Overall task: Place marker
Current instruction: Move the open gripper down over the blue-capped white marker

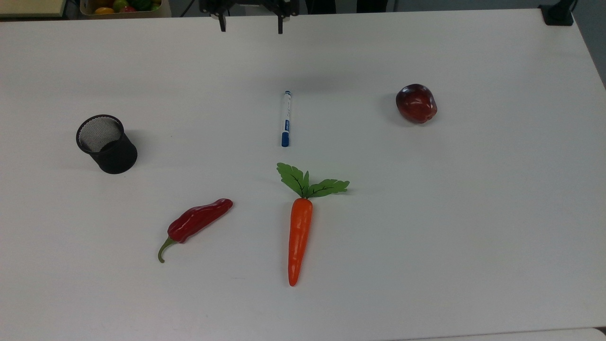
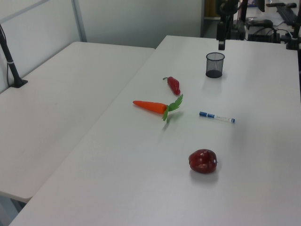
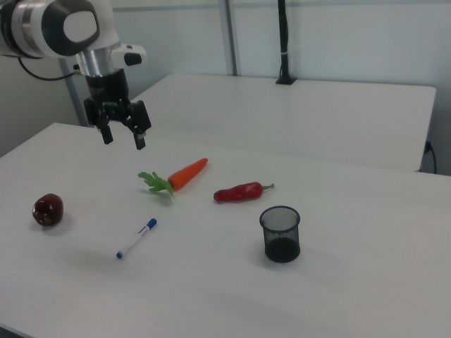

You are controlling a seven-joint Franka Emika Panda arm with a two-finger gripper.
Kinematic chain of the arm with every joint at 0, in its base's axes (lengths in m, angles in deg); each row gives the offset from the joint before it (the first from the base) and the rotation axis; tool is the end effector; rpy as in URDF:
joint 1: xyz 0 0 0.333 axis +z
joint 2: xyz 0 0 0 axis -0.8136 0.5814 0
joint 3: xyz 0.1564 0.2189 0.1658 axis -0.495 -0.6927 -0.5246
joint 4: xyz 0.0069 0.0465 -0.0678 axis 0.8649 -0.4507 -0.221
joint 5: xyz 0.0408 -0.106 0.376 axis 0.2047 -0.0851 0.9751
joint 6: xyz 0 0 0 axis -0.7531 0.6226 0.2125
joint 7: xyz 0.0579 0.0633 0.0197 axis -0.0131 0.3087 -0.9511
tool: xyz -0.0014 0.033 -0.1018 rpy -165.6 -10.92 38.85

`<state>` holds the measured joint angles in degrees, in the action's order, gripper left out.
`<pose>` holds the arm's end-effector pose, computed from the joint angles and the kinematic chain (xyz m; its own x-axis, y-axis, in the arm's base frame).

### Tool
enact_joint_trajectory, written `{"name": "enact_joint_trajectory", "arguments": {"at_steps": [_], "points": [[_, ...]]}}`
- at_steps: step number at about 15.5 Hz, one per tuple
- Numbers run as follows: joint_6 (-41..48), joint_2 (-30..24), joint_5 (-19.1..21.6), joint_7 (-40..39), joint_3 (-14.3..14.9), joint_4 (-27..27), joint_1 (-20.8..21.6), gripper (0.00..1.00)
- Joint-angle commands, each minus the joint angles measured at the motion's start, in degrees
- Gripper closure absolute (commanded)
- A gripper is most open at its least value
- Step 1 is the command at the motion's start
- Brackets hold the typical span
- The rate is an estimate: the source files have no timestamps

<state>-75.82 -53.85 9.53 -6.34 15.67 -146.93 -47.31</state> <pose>0.5773 0.0621 0.5794 0.9966 0.0735 -0.0378 0.0750 -0.9963 0.0416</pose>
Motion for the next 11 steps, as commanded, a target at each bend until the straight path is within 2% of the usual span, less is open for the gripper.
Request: {"name": "enact_joint_trajectory", "arguments": {"at_steps": [1,7,11], "points": [[0.5,2.3,-0.7,-0.1,-1.5,-2.2,1.0,0.00],[-5.8,5.5,-0.3,0.0,-1.7,-7.6,2.2,0.00],[-9.6,10.4,-0.3,0.0,-1.7,-8.1,3.0,0.00]]}}
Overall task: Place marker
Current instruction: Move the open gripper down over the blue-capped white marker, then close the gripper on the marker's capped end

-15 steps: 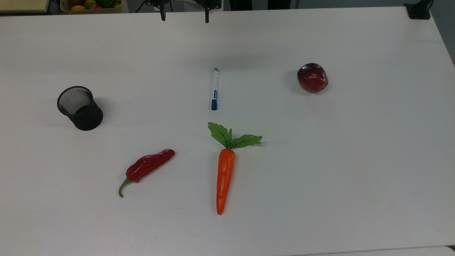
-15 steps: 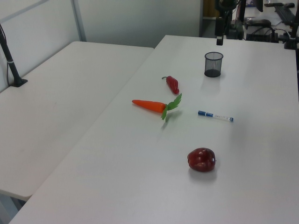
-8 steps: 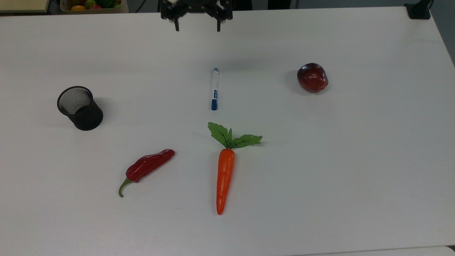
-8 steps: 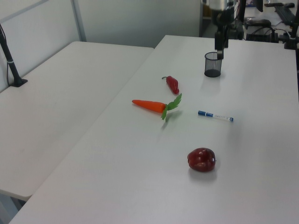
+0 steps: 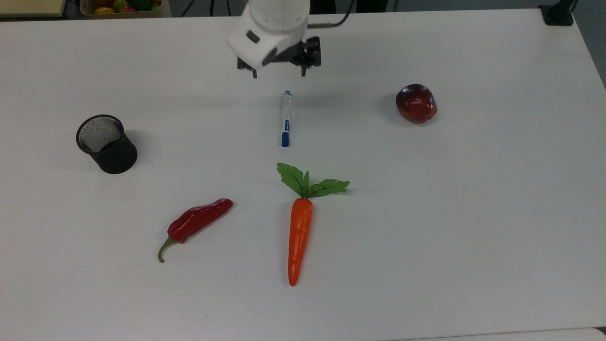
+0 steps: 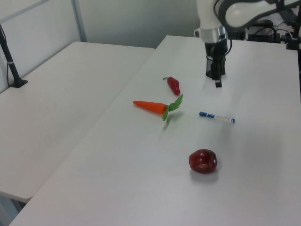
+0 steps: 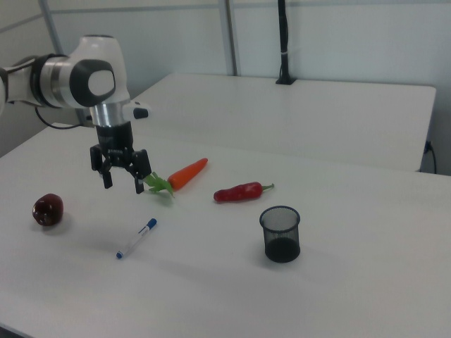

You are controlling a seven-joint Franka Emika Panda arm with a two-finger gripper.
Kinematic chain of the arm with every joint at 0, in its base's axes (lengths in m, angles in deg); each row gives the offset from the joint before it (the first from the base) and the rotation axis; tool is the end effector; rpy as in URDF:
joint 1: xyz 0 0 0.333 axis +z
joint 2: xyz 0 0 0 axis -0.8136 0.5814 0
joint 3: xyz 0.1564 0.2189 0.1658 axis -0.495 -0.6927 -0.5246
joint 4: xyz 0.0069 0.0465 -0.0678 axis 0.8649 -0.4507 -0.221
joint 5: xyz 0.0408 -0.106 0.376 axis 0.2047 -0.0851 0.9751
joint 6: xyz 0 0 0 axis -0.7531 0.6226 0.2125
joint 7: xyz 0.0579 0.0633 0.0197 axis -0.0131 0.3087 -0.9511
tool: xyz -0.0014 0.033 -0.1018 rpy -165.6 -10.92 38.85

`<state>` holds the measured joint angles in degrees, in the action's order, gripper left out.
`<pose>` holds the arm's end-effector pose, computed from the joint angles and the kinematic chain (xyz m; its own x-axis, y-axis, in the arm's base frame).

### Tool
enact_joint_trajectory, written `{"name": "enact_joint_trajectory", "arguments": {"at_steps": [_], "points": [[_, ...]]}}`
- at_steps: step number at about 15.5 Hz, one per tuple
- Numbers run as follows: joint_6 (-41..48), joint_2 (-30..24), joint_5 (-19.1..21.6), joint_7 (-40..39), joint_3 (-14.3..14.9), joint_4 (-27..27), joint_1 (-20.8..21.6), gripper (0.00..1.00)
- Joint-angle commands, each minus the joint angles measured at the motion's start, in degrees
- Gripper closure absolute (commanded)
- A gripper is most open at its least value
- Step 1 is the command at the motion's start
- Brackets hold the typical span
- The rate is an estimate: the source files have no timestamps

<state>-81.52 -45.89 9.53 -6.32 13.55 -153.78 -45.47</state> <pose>0.5939 0.1051 0.4485 0.9702 0.1427 -0.1957 0.1532 -0.9874 0.0396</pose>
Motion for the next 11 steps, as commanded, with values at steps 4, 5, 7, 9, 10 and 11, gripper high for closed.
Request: {"name": "enact_joint_trajectory", "arguments": {"at_steps": [4,5,7,9,10,11], "points": [[-7.8,6.5,-0.2,1.1,0.4,-1.3,1.4,0.01],[-8.6,7.3,-0.3,2.3,0.4,-1.5,1.4,0.01],[-11.6,8.1,-0.7,3.1,0.4,-3.2,1.5,0.01],[-16.0,8.4,-0.7,3.1,0.4,-5.4,1.5,0.06],[-17.3,8.5,-0.7,3.1,0.4,-5.9,1.4,0.11],[-17.7,9.1,-0.7,3.1,0.4,-6.0,1.4,0.21]]}}
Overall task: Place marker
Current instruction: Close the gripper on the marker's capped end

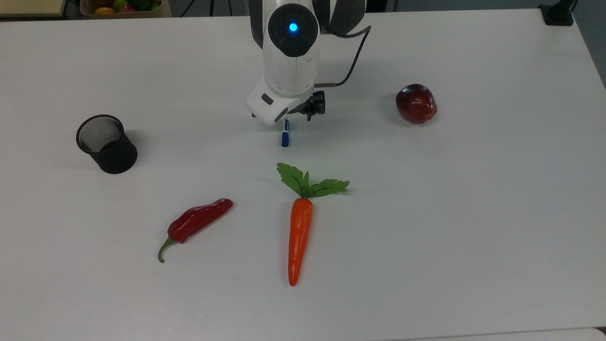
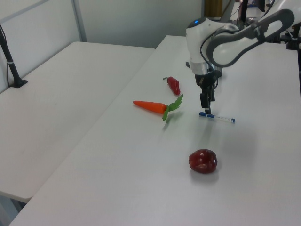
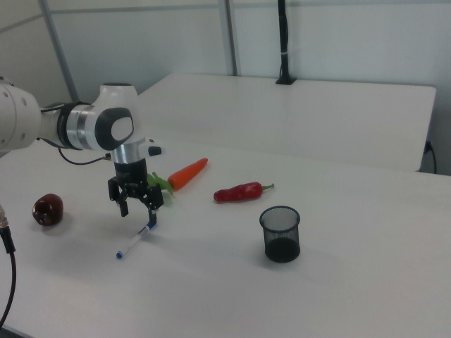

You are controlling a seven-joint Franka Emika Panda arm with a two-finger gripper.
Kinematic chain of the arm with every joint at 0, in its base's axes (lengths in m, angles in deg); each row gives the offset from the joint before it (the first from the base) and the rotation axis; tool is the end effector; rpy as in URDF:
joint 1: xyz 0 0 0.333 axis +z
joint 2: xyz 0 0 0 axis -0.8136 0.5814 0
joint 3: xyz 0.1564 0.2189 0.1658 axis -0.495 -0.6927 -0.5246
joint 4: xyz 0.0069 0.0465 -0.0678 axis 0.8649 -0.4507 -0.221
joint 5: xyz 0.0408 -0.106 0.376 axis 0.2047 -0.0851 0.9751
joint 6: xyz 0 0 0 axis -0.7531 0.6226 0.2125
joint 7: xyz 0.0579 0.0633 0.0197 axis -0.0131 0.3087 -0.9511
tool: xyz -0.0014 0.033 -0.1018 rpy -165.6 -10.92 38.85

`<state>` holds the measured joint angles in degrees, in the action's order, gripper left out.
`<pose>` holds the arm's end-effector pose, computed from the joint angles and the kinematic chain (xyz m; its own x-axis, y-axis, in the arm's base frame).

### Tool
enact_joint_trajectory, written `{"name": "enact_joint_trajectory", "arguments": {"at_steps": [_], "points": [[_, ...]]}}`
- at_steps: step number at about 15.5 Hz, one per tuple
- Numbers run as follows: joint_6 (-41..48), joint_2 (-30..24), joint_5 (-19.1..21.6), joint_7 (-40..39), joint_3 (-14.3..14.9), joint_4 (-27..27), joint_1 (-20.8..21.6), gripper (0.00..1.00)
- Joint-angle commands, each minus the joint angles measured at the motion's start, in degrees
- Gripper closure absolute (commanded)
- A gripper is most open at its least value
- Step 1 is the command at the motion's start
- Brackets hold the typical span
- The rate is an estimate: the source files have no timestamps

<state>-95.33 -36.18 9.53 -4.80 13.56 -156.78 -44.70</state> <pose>0.6198 0.1193 0.3362 0.9746 0.1384 -0.1763 0.1468 -0.9885 0.0355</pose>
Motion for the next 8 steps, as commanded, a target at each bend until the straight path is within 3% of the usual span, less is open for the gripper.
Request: {"name": "enact_joint_trajectory", "arguments": {"at_steps": [1,5,8], "points": [[-4.2,-0.1,-0.7,1.6,0.4,-3.0,0.7,0.30],[-5.7,0.6,-0.8,1.6,0.4,-3.0,0.7,0.63],[-5.9,1.2,-0.8,1.6,0.4,-2.9,0.7,0.68]]}}
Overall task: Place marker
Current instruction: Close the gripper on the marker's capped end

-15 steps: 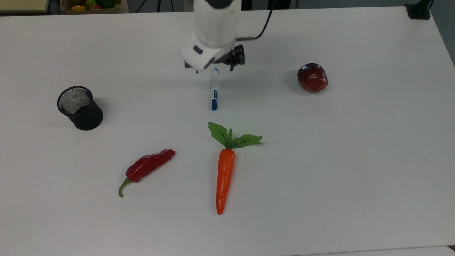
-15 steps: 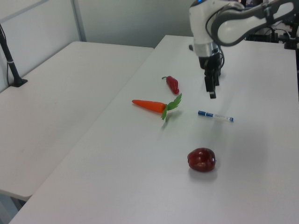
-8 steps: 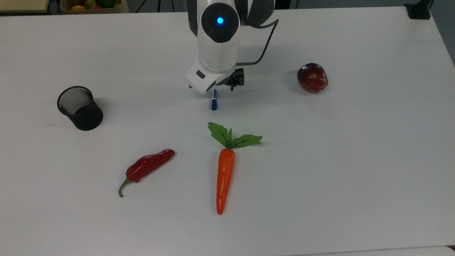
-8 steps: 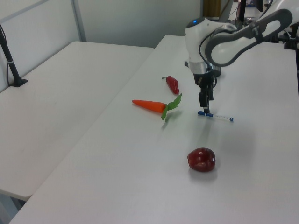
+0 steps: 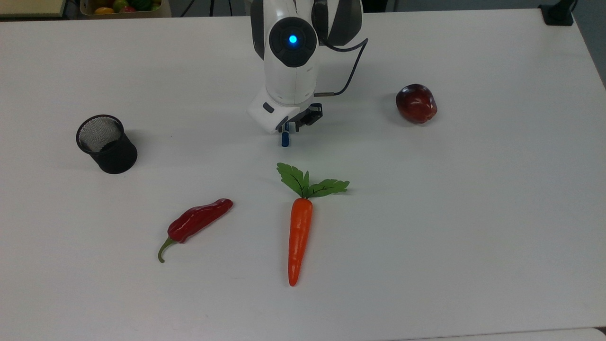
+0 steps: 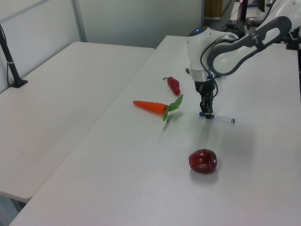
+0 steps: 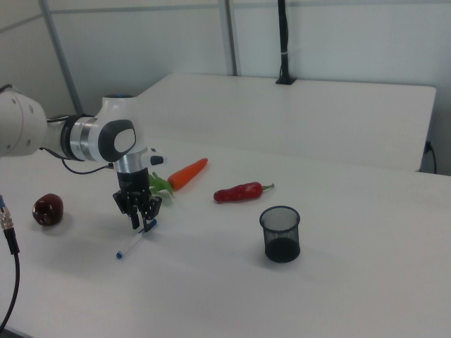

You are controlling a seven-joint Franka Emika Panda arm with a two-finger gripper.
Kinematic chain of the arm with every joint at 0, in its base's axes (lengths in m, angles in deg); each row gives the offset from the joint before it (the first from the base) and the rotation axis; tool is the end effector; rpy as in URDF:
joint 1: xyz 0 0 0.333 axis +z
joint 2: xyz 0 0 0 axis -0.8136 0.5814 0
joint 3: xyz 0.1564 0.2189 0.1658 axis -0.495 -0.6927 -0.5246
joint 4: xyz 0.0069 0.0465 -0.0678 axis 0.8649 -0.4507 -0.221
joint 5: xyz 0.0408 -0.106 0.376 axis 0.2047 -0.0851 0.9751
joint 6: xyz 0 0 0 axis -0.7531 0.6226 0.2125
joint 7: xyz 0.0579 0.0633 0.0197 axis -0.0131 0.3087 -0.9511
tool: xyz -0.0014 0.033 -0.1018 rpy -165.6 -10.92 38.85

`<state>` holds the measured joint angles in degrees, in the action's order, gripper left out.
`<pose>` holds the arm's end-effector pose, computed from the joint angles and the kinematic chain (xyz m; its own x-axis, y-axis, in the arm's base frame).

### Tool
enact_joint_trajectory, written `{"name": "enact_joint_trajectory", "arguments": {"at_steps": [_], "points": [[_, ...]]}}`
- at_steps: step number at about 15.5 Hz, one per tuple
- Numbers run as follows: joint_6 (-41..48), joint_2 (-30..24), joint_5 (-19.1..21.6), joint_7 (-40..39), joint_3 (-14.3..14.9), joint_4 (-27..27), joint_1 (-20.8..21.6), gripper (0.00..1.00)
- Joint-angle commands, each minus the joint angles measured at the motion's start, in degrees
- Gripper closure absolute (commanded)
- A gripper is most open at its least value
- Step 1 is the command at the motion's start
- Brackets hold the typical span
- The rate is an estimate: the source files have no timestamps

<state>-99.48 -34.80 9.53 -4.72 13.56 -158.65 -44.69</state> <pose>0.6195 0.1198 0.3119 0.9770 0.1400 -0.1609 0.1470 -0.9886 0.0328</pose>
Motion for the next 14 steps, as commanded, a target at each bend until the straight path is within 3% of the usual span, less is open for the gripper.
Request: {"name": "enact_joint_trajectory", "arguments": {"at_steps": [1,6,10,14], "points": [[-1.7,-0.1,-0.8,1.5,0.4,-1.1,0.8,0.69],[-3.2,0.6,-0.9,4.2,0.4,-1.1,0.8,0.71],[-3.1,0.6,-0.9,4.3,0.5,-0.8,1.2,0.85],[-1.4,-0.4,-0.9,4.3,0.4,-0.6,1.3,0.90]]}}
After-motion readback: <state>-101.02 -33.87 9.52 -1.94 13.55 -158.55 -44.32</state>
